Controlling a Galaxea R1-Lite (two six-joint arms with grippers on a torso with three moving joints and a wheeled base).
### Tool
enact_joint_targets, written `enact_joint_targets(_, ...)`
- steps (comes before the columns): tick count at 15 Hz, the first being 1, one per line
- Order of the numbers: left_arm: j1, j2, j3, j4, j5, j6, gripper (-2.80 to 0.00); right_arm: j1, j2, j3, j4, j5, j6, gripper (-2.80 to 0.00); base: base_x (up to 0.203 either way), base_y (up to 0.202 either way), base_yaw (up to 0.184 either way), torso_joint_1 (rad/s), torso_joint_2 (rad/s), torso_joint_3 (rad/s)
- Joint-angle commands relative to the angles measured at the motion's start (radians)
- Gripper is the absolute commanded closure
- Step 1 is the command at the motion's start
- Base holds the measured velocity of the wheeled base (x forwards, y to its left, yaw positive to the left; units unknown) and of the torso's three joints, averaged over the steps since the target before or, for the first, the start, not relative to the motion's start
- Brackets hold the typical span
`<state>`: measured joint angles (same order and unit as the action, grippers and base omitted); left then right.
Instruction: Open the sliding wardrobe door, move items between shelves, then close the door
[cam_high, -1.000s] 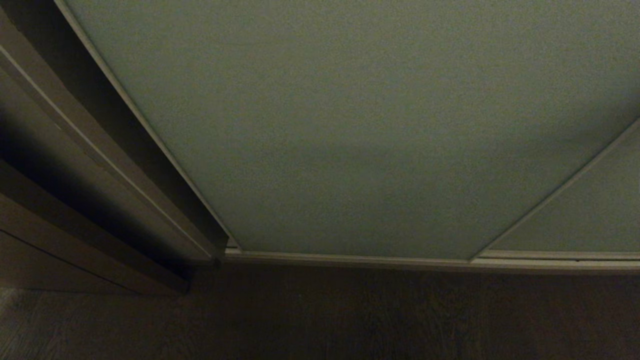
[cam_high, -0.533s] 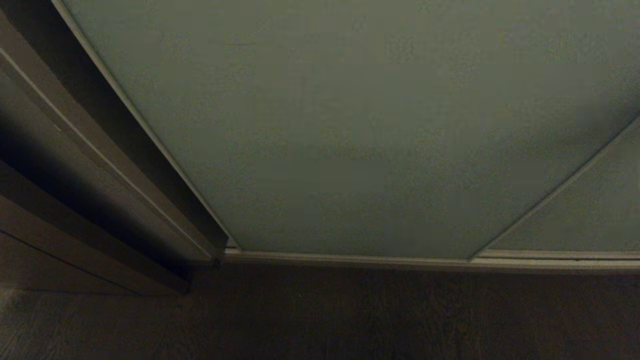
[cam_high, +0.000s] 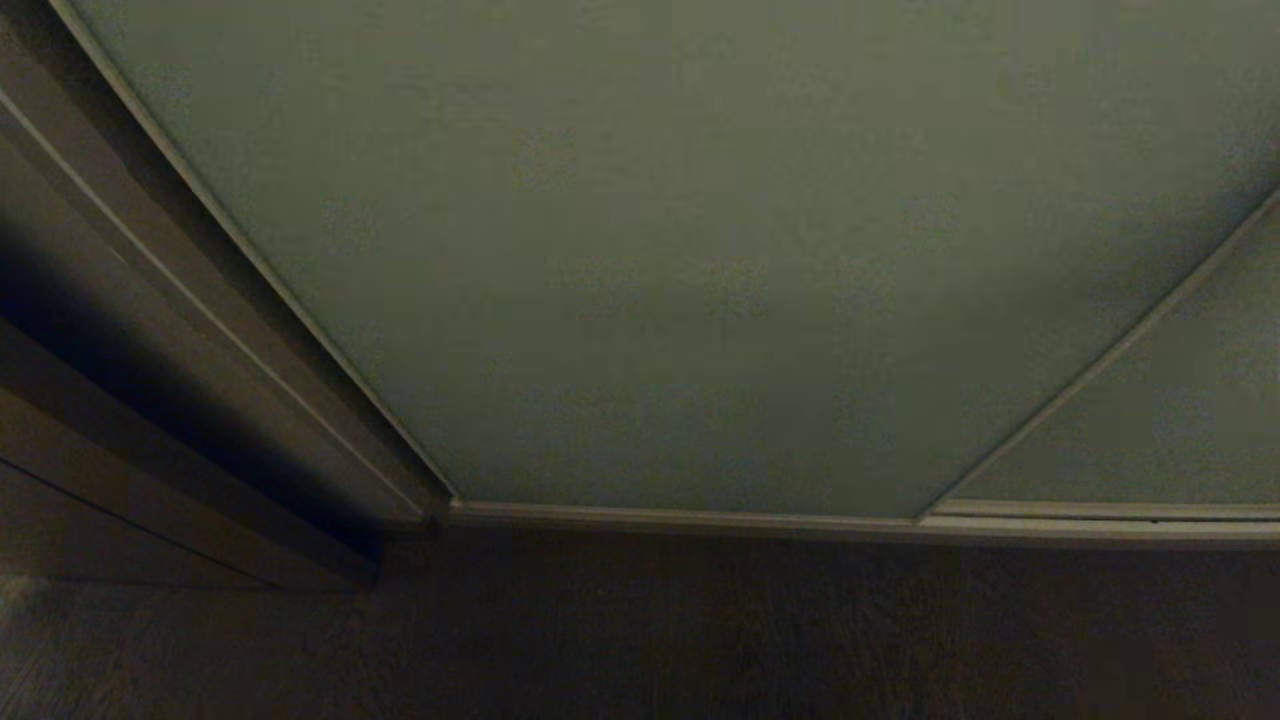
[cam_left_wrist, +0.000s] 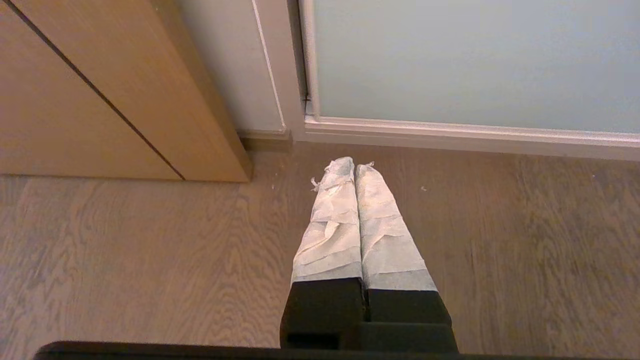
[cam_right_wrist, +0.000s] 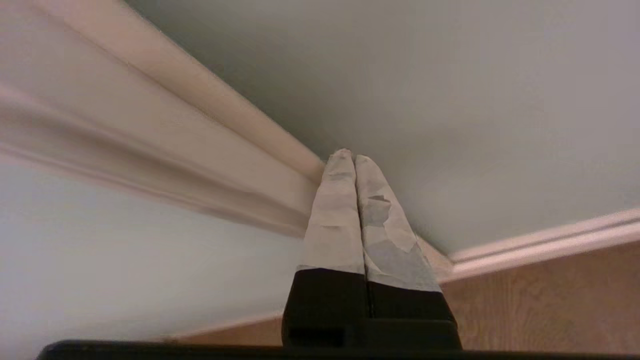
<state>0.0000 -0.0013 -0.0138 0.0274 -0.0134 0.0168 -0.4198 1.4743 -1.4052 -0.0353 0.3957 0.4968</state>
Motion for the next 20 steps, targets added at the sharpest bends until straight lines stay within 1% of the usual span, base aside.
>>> enact_joint_targets(1, 0.002, 0.001, 0.0, 0.0, 0.0, 0.0, 0.0, 0.003, -0.027, 0.042, 0.005, -0.001, -0.006, 0.0, 0.0, 0.0, 0.0, 0.0, 0.0, 0.0)
enact_joint_targets(2, 0.0, 0.001, 0.0, 0.0, 0.0, 0.0, 0.0, 0.009, -0.042, 0.077, 0.005, -0.001, -0.027, 0.0, 0.0, 0.0, 0.0, 0.0, 0.0, 0.0)
enact_joint_targets(4, 0.0, 0.001, 0.0, 0.0, 0.0, 0.0, 0.0, 0.033, -0.08, 0.163, 0.008, -0.003, -0.147, 0.0, 0.0, 0.0, 0.0, 0.0, 0.0, 0.0)
enact_joint_targets(6, 0.001, 0.001, 0.0, 0.0, 0.0, 0.0, 0.0, 0.054, -0.168, 0.265, 0.017, 0.012, -0.202, 0.0, 0.0, 0.0, 0.0, 0.0, 0.0, 0.0)
enact_joint_targets(8, 0.0, 0.001, 0.0, 0.0, -0.002, 0.0, 0.0, 0.126, -0.253, 0.39, 0.023, 0.026, -0.283, 0.0, 0.0, 0.0, 0.0, 0.0, 0.0, 0.0)
enact_joint_targets(12, 0.0, 0.001, 0.0, 0.0, 0.0, 0.0, 0.0, 0.219, -0.464, 0.7, 0.004, 0.027, -0.431, 0.0, 0.0, 0.0, 0.0, 0.0, 0.0, 0.0)
enact_joint_targets(15, 0.001, 0.001, 0.0, 0.0, 0.0, 0.0, 0.0, 0.267, -0.669, 0.906, 0.002, 0.012, -0.481, 0.0, 0.0, 0.0, 0.0, 0.0, 0.0, 0.0)
enact_joint_targets(18, 0.0, 0.001, 0.0, 0.0, 0.0, 0.0, 0.0, 0.3, -0.921, 1.065, 0.009, -0.003, -0.49, 0.0, 0.0, 0.0, 0.0, 0.0, 0.0, 0.0)
enact_joint_targets(20, 0.0, 0.001, 0.0, 0.0, 0.0, 0.0, 0.0, 0.323, -1.08, 1.162, 0.023, -0.052, -0.494, 0.0, 0.0, 0.0, 0.0, 0.0, 0.0, 0.0)
